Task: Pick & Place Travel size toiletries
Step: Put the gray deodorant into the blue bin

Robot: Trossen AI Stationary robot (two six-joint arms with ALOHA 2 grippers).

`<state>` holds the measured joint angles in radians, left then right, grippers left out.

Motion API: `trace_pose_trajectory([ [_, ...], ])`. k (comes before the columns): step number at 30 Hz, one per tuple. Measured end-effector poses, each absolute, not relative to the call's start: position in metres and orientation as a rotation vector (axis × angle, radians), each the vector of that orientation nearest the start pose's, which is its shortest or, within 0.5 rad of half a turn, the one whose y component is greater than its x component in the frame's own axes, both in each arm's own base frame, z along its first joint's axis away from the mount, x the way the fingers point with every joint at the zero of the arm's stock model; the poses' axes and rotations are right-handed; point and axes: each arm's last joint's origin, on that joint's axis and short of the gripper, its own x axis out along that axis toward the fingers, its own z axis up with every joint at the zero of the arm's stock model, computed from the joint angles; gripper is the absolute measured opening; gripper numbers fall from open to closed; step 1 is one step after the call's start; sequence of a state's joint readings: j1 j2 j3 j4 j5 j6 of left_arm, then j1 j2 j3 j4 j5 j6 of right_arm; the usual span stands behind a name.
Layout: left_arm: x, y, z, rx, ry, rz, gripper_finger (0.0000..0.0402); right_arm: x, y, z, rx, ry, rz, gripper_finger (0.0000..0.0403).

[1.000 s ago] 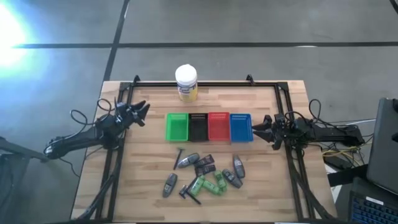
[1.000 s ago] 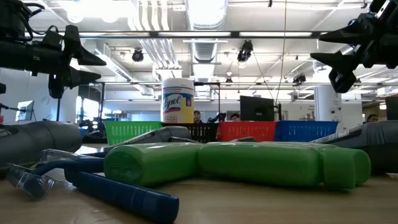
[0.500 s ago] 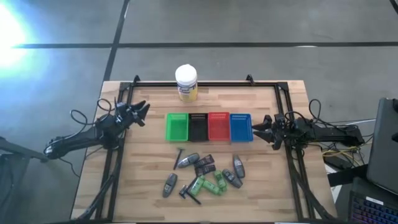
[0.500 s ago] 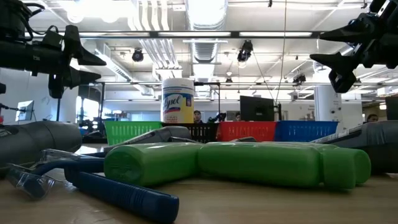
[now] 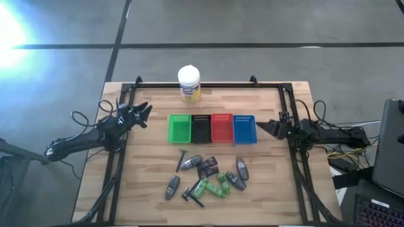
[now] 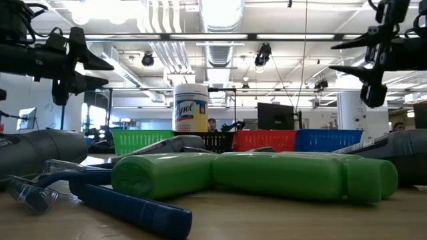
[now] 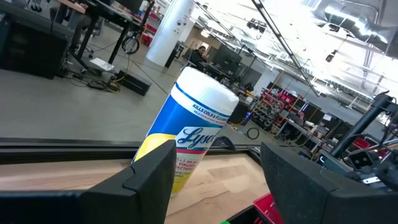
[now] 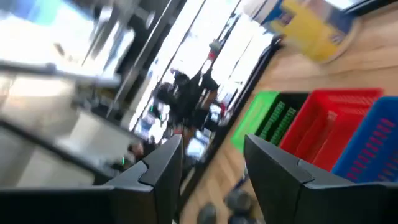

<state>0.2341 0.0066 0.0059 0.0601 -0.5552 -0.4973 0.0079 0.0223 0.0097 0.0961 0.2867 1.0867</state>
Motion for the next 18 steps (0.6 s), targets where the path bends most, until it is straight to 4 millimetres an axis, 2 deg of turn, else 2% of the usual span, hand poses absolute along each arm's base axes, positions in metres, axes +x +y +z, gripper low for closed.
trace_pose_trajectory([
  [3, 0.087, 0.036, 0.171, -0.481, -0.255, 0.758, 0.0239, 0.098, -0.005, 0.178, 1.197, -0.225, -0.103, 0.0156],
  [6, 0.087, 0.036, 0.171, -0.481, -0.256, 0.757, 0.0239, 0.102, 0.004, 0.181, 1.332, -0.084, 0.131, 0.0151],
  [9, 0.087, 0.036, 0.171, -0.481, -0.255, 0.758, 0.0239, 0.108, 0.013, 0.178, 1.477, 0.043, 0.195, 0.0148],
  [13, 0.087, 0.036, 0.171, -0.481, -0.256, 0.758, 0.0239, 0.119, 0.028, 0.176, 1.615, 0.297, 0.159, 0.0142],
  [18, 0.087, 0.036, 0.171, -0.481, -0.255, 0.758, 0.0239, 0.134, 0.055, 0.175, 1.707, 0.704, -0.091, 0.013],
])
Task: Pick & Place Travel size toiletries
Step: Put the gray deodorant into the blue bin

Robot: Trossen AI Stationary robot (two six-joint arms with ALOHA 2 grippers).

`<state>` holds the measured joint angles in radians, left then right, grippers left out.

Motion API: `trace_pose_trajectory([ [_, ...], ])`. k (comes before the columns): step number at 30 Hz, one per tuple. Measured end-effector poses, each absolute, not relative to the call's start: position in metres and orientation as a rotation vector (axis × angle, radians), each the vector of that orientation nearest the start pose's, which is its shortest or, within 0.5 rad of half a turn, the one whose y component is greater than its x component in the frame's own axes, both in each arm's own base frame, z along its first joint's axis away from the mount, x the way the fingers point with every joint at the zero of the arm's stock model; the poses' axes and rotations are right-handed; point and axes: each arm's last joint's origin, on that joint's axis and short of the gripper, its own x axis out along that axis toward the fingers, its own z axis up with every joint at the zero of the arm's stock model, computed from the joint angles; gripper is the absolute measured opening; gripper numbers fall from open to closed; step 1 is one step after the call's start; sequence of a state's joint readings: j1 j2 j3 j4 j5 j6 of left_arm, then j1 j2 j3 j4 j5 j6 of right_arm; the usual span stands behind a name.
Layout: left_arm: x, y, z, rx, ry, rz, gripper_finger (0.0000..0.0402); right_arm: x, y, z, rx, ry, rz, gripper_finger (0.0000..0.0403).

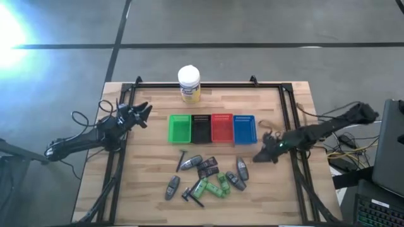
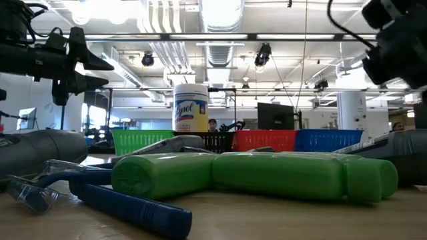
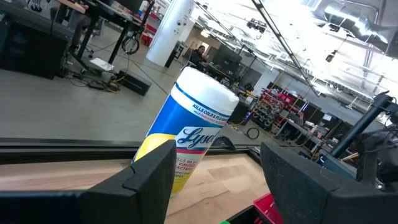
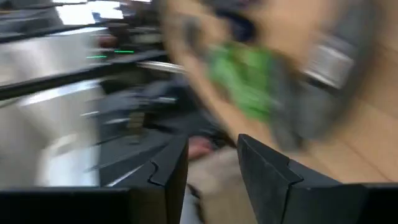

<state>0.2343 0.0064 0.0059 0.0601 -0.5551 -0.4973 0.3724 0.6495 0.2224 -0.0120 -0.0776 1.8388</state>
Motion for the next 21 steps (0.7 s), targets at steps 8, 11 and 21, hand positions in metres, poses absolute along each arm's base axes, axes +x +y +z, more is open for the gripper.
trace_pose_trajectory([
  [8, 0.087, 0.036, 0.171, -0.481, -0.256, 0.758, 0.0239, 0.176, 0.092, 0.182, 1.586, 1.001, -0.424, 0.0109],
  [11, 0.087, 0.036, 0.171, -0.481, -0.256, 0.758, 0.0239, 0.195, 0.101, 0.182, 1.551, 1.045, -0.51, 0.0102],
  [21, 0.087, 0.036, 0.171, -0.481, -0.256, 0.758, 0.0239, 0.235, 0.12, 0.182, 1.512, 1.122, -0.723, 0.0209],
])
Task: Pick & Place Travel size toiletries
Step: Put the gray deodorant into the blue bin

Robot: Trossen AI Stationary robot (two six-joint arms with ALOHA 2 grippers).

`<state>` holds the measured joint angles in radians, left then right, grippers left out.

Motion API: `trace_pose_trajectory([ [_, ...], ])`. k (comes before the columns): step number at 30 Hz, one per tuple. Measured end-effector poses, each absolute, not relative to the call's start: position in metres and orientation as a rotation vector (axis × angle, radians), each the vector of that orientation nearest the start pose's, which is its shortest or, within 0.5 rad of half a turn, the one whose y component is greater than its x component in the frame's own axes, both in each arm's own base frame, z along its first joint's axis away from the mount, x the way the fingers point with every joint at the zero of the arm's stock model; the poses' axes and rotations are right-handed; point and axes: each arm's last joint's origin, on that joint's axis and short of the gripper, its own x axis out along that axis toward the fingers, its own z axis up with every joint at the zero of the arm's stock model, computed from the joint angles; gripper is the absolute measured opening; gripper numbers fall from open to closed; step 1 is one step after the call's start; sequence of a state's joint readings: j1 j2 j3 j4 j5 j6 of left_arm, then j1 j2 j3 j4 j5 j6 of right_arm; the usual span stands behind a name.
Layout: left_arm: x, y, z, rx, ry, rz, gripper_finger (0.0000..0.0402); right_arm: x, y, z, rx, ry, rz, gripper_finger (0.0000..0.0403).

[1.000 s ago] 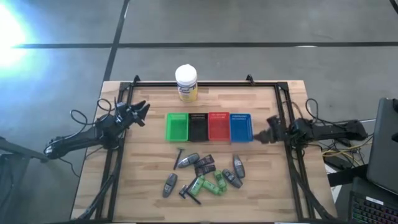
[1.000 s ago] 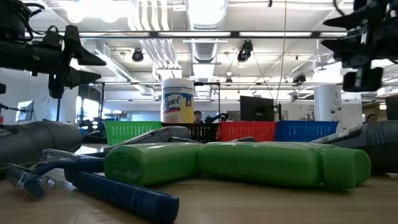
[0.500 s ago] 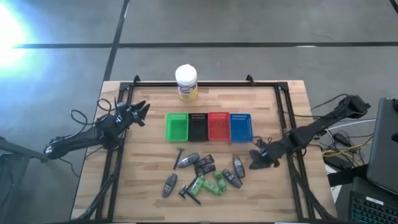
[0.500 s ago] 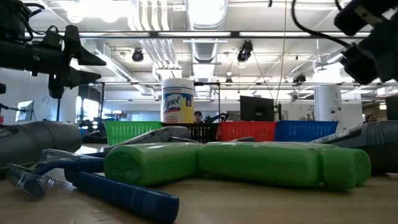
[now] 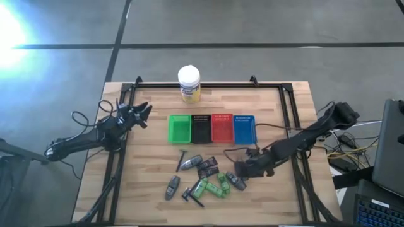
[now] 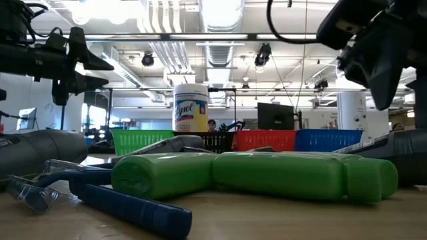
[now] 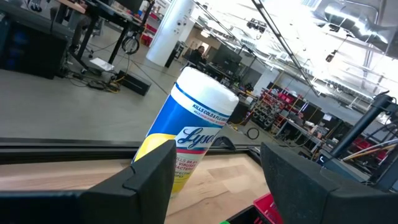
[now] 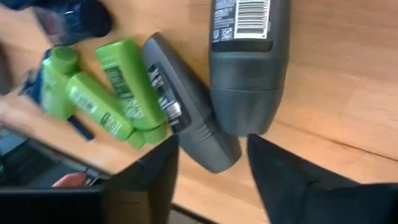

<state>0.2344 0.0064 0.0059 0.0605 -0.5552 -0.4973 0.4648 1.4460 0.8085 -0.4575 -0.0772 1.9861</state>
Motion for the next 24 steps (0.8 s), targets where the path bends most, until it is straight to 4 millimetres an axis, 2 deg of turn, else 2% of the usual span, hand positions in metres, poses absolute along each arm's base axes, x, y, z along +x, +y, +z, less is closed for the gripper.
trace_pose_trajectory([
  [7, 0.087, 0.036, 0.171, -0.481, -0.256, 0.758, 0.0239, 0.251, 0.121, 0.181, 1.374, 1.203, -0.883, 0.0323],
  [12, 0.087, 0.036, 0.171, -0.481, -0.255, 0.758, 0.0239, 0.268, 0.116, 0.168, 1.298, 1.246, -0.918, 0.0363],
  [18, 0.087, 0.037, 0.171, -0.482, -0.262, 0.756, 0.0239, 0.279, 0.114, 0.144, 1.213, 1.327, -0.941, 0.0346],
  [21, 0.087, 0.037, 0.171, -0.482, -0.262, 0.756, 0.0239, 0.281, 0.115, 0.143, 1.206, 1.341, -0.933, 0.0314],
  [24, 0.087, 0.037, 0.171, -0.482, -0.262, 0.756, 0.0239, 0.279, 0.114, 0.145, 1.209, 1.344, -0.918, 0.0265],
])
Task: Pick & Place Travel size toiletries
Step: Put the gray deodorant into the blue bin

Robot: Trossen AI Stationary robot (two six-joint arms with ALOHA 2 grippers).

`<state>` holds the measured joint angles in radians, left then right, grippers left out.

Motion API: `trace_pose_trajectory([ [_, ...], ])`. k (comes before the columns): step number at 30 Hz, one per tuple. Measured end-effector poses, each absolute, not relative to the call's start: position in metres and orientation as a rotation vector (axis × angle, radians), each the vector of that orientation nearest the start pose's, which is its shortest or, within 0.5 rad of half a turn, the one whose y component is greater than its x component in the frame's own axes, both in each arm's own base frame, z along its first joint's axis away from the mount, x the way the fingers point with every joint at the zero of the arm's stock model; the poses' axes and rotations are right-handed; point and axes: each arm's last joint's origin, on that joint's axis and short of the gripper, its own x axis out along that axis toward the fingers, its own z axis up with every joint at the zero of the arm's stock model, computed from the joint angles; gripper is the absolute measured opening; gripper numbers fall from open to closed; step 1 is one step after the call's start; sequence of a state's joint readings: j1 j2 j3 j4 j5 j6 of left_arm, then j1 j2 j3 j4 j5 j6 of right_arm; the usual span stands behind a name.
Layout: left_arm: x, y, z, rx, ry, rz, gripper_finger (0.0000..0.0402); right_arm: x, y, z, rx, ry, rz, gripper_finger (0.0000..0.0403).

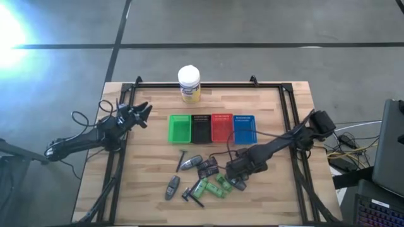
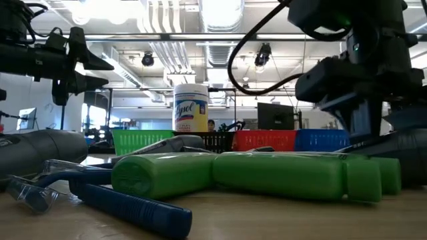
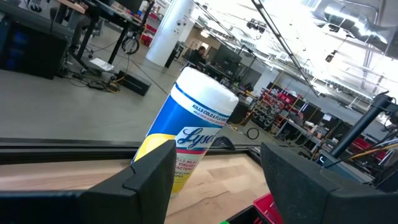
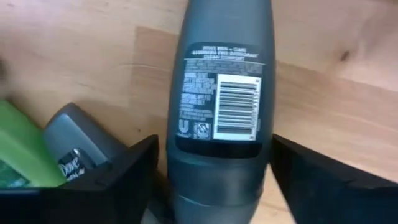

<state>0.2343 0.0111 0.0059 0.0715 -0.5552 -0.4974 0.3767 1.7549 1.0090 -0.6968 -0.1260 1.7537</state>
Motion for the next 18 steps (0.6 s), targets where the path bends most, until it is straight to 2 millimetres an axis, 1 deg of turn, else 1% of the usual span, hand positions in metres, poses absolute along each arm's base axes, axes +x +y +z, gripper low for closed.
trace_pose_trajectory([
  [3, 0.087, 0.037, 0.171, -0.482, -0.262, 0.756, 0.0239, 0.274, 0.112, 0.148, 1.212, 1.348, -0.909, 0.0207],
  [4, 0.087, 0.037, 0.171, -0.482, -0.262, 0.756, 0.0239, 0.273, 0.112, 0.149, 1.211, 1.349, -0.904, 0.0194],
  [8, 0.087, 0.037, 0.171, -0.482, -0.263, 0.756, 0.0239, 0.271, 0.111, 0.154, 1.225, 1.34, -0.889, 0.0194],
  [11, 0.087, 0.037, 0.171, -0.482, -0.264, 0.756, 0.0239, 0.27, 0.11, 0.166, 1.251, 1.316, -0.857, 0.0194],
  [15, 0.087, 0.037, 0.172, -0.482, -0.265, 0.756, 0.0239, 0.267, 0.105, 0.192, 1.319, 1.228, -0.811, 0.0194],
  [18, 0.087, 0.037, 0.172, -0.482, -0.265, 0.756, 0.0239, 0.262, 0.094, 0.218, 1.37, 1.061, -0.818, 0.0194],
])
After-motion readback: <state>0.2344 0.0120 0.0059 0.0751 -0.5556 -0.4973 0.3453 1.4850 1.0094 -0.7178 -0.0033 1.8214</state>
